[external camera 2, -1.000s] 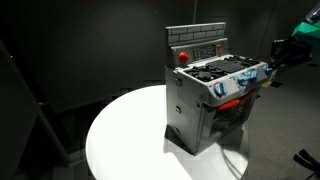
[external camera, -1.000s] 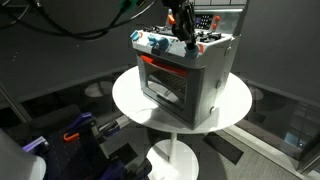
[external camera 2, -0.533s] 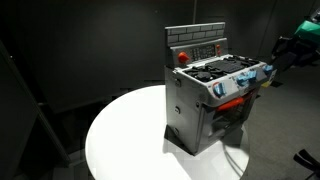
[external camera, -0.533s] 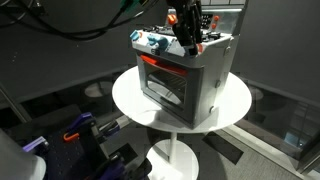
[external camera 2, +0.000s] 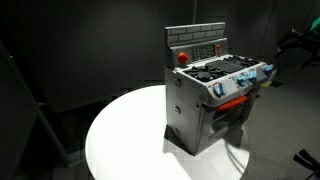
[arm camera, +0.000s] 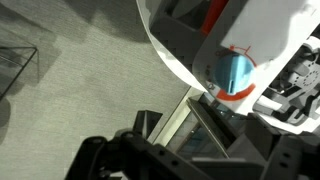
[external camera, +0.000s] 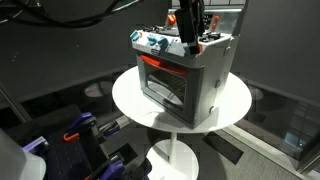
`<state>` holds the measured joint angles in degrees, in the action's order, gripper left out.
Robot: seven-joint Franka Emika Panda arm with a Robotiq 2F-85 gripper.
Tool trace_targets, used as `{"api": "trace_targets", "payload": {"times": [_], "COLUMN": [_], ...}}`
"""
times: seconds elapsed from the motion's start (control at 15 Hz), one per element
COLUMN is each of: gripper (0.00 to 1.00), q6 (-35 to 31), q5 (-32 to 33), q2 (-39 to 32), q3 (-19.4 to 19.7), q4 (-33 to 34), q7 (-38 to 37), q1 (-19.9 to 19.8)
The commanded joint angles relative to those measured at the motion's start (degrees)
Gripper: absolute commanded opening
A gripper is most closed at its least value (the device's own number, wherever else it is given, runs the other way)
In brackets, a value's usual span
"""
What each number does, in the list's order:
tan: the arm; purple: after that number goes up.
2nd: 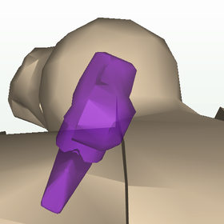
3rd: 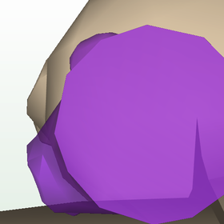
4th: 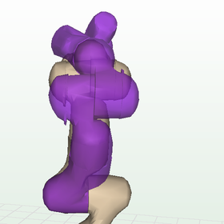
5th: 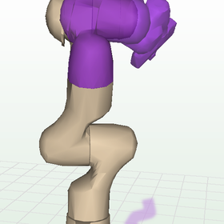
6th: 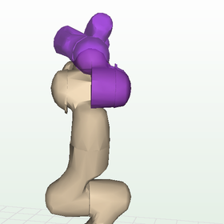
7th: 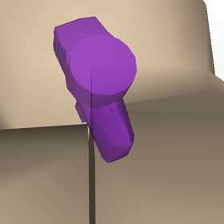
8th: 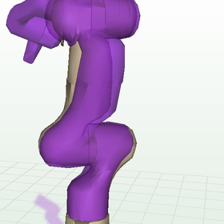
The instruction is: Turn the right knob clockwise
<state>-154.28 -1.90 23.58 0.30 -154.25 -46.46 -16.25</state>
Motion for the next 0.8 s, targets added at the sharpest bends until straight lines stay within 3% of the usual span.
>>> {"api": "trace_targets", "payload": {"times": [0.0, 0.4, 0.73], "gripper": [1.0, 1.0, 1.0], "q6": [5.5, 16.4, 27.8], "q5": [1.3, 2.8, 3.5], "q2": [4.4, 10.3, 13.9], "q3": [1.3, 1.8, 4.3], "q4": [0.4, 1.8, 5.4], "q7": [7.6, 22.6, 34.7], "q1": [0.2, -0.1, 1.9]}}
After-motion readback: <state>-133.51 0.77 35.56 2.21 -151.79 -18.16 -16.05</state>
